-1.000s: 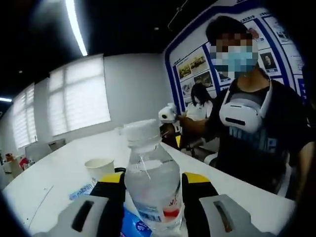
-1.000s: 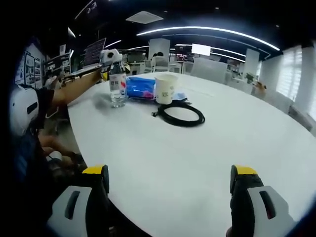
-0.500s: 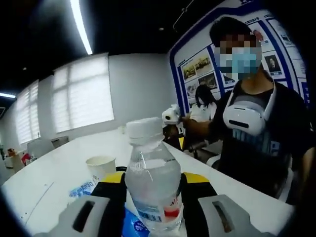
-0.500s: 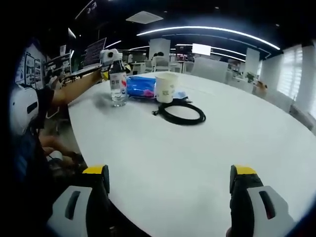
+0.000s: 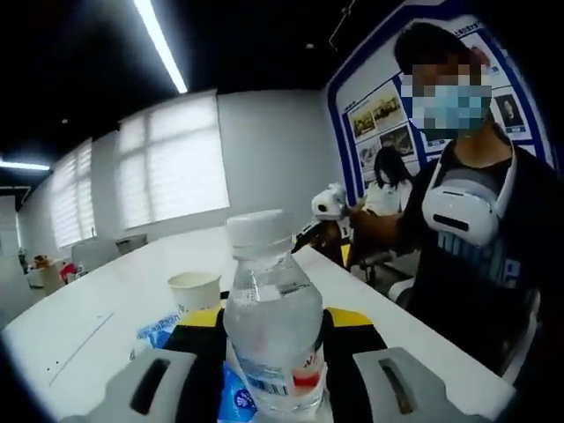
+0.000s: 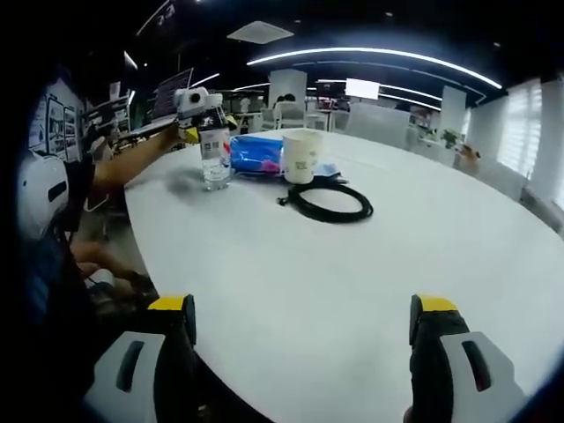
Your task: Arrange the tabletop items into an orderly group along one side of the table until the central work area is clear of visible clutter.
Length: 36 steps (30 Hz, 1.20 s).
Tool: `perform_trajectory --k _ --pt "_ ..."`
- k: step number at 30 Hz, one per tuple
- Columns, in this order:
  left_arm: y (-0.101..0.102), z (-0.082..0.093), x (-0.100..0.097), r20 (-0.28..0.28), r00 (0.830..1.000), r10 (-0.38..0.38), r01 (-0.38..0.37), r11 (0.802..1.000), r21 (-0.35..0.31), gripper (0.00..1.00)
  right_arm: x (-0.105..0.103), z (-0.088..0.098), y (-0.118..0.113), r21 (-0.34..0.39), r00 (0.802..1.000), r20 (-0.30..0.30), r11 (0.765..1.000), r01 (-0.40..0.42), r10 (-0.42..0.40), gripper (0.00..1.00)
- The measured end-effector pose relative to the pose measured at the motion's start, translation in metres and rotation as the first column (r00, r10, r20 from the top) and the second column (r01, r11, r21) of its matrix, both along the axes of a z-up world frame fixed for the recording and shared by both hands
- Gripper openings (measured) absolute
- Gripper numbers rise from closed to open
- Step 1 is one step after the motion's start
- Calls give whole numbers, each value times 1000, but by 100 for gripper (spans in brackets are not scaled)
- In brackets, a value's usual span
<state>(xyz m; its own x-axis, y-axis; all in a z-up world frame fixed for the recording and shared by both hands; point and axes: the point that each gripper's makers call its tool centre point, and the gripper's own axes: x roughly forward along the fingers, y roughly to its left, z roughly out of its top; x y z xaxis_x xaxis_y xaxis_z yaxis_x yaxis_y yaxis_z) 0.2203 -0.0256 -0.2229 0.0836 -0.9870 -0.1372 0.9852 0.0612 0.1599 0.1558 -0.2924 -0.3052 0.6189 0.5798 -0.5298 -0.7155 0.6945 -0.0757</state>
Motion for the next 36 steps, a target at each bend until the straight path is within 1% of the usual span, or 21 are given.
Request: perform_trajectory --k 2,8,10,12,16,23,24,27,28,29,30,31,32,34,36 --pt "0 0 -1 8 1000 18 -18 1000 8 42 0 1 1 1 1000 2 1000 -5 5 98" --pt "0 0 -1 3 996 84 -84 996 14 42 -1 1 2 5 1000 3 1000 -12 12 98" --pt "0 0 -1 5 993 117 -118 993 19 42 -1 0 3 3 1000 2 1000 -14 14 98" --pt "0 0 -1 9 991 131 -132 991 21 42 -1 0 4 5 1000 2 1000 -16 16 98" --pt "0 0 -2 15 982 187 -188 982 28 42 -2 0 5 5 1000 1 1000 -21 21 98" --pt "1 0 -5 33 962 273 -274 961 37 41 -2 0 6 10 1000 5 1000 -24 24 98" --pt "2 0 -4 26 955 294 -295 955 32 41 -3 0 6 11 1000 4 1000 -24 24 98" --pt "4 0 -4 22 949 315 -316 949 19 41 -3 0 8 13 1000 5 1000 -27 27 98" --pt "6 0 -2 8 942 337 -337 942 11 41 -4 1 8 15 1000 6 999 -29 29 98" --pt "7 0 -1 4 939 344 -344 939 7 41 -4 1 8 15 1000 8 999 -30 30 98" --pt "9 0 -1 -11 935 354 -354 935 0 41 -4 2 9 16 999 9 999 -32 31 98" --pt "10 0 -1 -11 935 356 -356 935 -2 41 -5 2 9 16 999 10 999 -32 32 98" --pt "12 0 1 -25 929 370 -370 929 -13 41 -5 2 9 16 999 10 999 -32 32 98" --pt "12 0 1 -29 924 380 -381 925 -15 40 -5 2 9 16 999 11 999 -31 31 98" --pt "12 0 2 -35 912 408 -409 913 -12 40 -5 2 8 19 1000 10 999 -28 28 98"
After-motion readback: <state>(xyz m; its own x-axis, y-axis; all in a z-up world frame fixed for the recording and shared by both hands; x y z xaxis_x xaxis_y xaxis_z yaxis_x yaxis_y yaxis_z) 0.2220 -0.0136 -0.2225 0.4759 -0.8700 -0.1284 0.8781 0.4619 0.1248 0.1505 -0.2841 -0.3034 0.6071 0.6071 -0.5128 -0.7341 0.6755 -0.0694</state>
